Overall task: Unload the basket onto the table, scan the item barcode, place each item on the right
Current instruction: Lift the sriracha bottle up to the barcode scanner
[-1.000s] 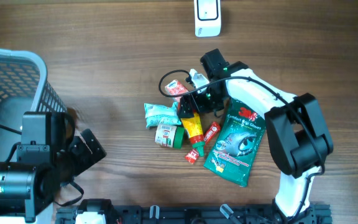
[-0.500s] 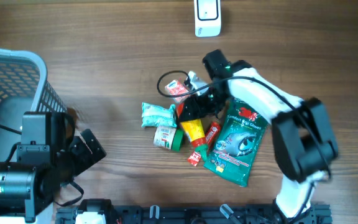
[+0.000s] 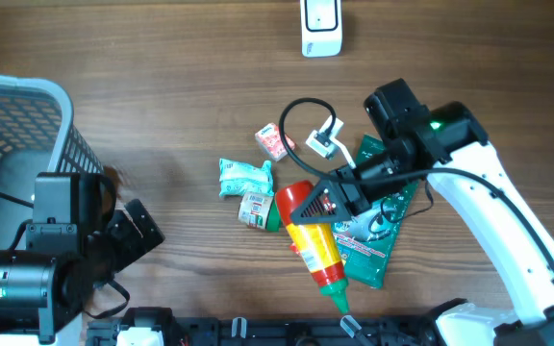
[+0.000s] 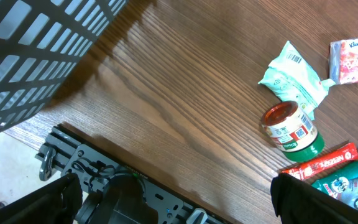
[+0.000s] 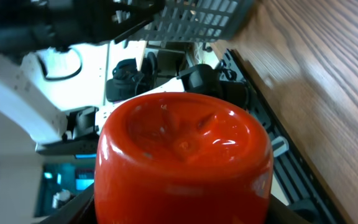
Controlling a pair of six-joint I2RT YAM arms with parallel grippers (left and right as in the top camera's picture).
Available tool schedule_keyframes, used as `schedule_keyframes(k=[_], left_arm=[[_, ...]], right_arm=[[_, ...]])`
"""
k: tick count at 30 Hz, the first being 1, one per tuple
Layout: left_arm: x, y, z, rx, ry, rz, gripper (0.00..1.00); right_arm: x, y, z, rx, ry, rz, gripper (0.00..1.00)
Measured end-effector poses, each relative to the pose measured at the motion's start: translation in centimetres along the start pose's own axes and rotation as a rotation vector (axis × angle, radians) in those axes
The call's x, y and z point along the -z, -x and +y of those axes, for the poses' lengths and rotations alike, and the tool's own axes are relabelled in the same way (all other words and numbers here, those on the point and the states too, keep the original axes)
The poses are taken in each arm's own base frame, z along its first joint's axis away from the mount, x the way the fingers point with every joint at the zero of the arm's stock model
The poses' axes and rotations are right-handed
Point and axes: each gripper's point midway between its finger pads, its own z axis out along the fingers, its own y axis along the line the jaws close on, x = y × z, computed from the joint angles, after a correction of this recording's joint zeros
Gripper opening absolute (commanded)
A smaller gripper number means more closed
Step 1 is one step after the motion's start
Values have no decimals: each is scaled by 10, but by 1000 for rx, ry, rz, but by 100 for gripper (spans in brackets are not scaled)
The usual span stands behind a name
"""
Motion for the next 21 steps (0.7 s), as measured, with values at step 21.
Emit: schedule_keyframes(k=[21], left_arm=[[0, 0, 0, 0, 0, 1, 100]], right_arm=[[98, 192, -124, 471, -992, -562, 31]])
